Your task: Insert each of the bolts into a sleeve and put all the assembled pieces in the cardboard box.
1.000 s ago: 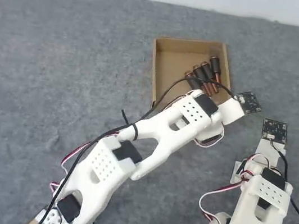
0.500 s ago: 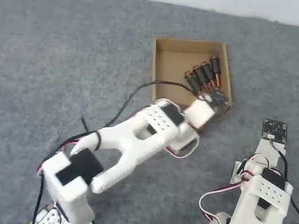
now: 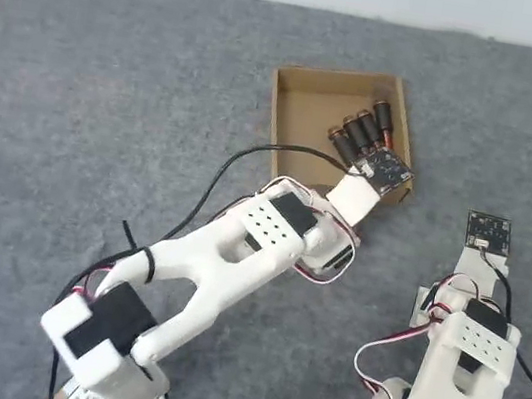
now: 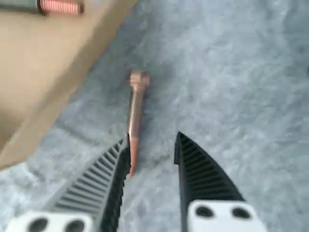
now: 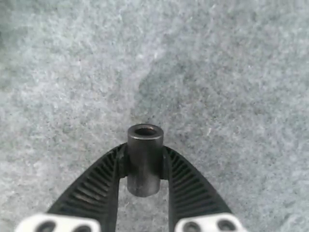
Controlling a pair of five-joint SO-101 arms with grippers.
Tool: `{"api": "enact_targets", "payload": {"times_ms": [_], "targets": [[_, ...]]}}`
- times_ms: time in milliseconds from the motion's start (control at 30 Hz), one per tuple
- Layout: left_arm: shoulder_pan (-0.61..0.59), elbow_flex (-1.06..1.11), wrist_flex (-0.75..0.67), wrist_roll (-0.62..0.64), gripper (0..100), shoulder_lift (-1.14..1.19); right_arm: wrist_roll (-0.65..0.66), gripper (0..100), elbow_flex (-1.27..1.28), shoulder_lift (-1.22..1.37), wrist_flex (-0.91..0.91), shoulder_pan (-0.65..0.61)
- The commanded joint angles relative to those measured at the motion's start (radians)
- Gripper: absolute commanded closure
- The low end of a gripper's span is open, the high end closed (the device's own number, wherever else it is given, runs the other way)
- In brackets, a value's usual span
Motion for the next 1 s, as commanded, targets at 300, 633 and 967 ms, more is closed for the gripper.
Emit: {"api": "enact_targets", "payload": {"times_ms": [300, 633, 967], "targets": [[0.000, -0.257, -0.032, -0.068, 87, 0.262, 0.017, 99.3, -0.006, -0.031, -0.010, -0.008], [-0.028, -0.389, 0.068, -0.071, 87, 0.364, 0.017, 99.3, -0.006, -0.031, -0.010, -0.005], [-0.025, -0.579, 0.198, -0.071, 87, 0.497, 0.017, 99.3, -0.006, -0.031, -0.010, -0.005]]}}
